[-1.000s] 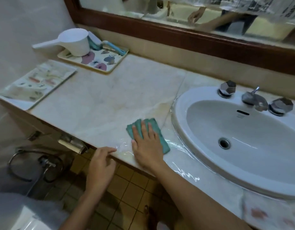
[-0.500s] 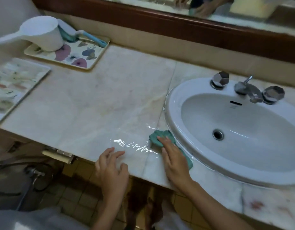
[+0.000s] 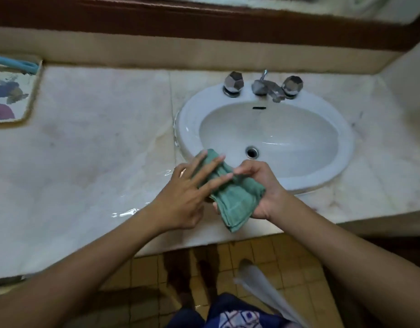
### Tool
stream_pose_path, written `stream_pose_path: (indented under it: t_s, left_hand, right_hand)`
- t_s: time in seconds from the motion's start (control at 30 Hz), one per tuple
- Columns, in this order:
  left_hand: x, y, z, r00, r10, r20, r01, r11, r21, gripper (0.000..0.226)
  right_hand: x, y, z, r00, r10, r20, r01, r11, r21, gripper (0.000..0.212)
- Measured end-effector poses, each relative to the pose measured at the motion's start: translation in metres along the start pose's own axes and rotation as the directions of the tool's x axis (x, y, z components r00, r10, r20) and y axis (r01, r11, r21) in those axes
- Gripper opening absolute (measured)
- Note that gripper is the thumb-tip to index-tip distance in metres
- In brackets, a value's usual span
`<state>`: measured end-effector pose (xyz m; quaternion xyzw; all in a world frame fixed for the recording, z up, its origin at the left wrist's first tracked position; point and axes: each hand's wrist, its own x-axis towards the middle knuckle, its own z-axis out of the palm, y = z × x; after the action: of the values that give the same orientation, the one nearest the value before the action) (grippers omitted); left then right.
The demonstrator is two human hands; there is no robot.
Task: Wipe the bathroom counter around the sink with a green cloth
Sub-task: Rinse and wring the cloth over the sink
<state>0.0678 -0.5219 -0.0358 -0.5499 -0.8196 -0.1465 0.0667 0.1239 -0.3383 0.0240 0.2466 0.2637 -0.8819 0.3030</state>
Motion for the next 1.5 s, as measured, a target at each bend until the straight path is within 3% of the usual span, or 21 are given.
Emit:
stream_pose_path:
  t_s: [0.13, 0.23, 0.33, 0.43, 0.57, 0.63, 0.73, 0.87, 0.97, 1.07, 1.13, 1.27, 1.37, 1.5]
  left_hand:
    - [0.042, -0.005, 0.000, 0.977, 0.206, -0.050, -0.203, 0.978, 0.048, 0.097]
    - [0.078, -0.011, 0.010, 0.958, 0.246, -0.149, -0.258, 0.964, -0.071, 0.090]
    - [0.103, -0.007, 0.018, 0.963, 0.168, -0.212, -0.200, 0.969, -0.142, 0.079]
    - [0.122, 0.000, 0.024, 0.962, 0.155, -0.225, -0.153, 0.988, 0.025, 0.052]
    - [0.158, 0.002, 0.024, 0.981, 0.168, -0.093, -0.156, 0.980, 0.121, 0.034]
    - [0.178, 0.004, 0.021, 0.992, 0.129, 0.008, -0.129, 0.979, 0.159, 0.033]
    - [0.206, 0.010, 0.011, 0.988, 0.046, 0.145, -0.086, 0.956, 0.281, 0.030]
    - [0.241, 0.022, 0.002, 0.961, -0.104, 0.255, -0.010, 0.912, 0.409, 0.027]
    - [0.260, 0.037, 0.007, 0.913, -0.258, 0.317, 0.124, 0.914, 0.385, 0.019]
    - [0.271, 0.045, 0.019, 0.845, -0.406, 0.347, 0.320, 0.905, 0.280, 0.015]
    - [0.275, 0.048, 0.026, 0.782, -0.482, 0.395, 0.456, 0.875, 0.164, 0.018]
    - [0.277, 0.051, 0.032, 0.706, -0.521, 0.480, 0.633, 0.768, -0.100, 0.019]
    - [0.276, 0.054, 0.029, 0.654, -0.544, 0.526, 0.741, 0.601, -0.299, 0.027]
    - [0.272, 0.057, 0.023, 0.565, -0.498, 0.657, 0.823, 0.392, -0.411, 0.035]
  right_hand:
    - [-0.021, -0.027, -0.007, 0.994, 0.079, 0.078, -0.062, 0.977, -0.206, 0.049]
    - [-0.032, -0.043, -0.014, 0.983, 0.173, 0.068, -0.137, 0.922, -0.363, 0.053]
    - [-0.035, -0.051, -0.025, 0.983, 0.181, 0.036, -0.145, 0.878, -0.457, 0.050]
    - [-0.039, -0.059, -0.039, 0.986, 0.167, -0.018, -0.157, 0.882, -0.445, 0.030]
    - [-0.048, -0.077, -0.049, 0.992, -0.017, -0.123, -0.061, 0.795, -0.604, 0.017]
    - [-0.050, -0.094, -0.052, 0.979, -0.109, -0.171, -0.053, 0.678, -0.733, 0.017]
    - [-0.049, -0.124, -0.062, 0.942, -0.245, -0.230, -0.116, 0.406, -0.907, 0.027]
    - [-0.056, -0.163, -0.074, 0.949, -0.203, -0.241, -0.204, 0.189, -0.961, 0.029]
    - [-0.055, -0.184, -0.082, 0.935, -0.247, -0.256, -0.263, 0.005, -0.965, 0.034]
    - [-0.047, -0.187, -0.092, 0.881, -0.446, -0.160, -0.319, -0.310, -0.896, 0.033]
    - [-0.042, -0.187, -0.098, 0.846, -0.530, -0.052, -0.332, -0.448, -0.830, 0.025]
    - [-0.041, -0.191, -0.104, 0.832, -0.547, 0.099, -0.316, -0.613, -0.724, 0.012]
    - [-0.044, -0.193, -0.102, 0.831, -0.512, 0.218, -0.281, -0.724, -0.630, 0.011]
    - [-0.042, -0.195, -0.102, 0.818, -0.452, 0.356, -0.251, -0.837, -0.486, 0.014]
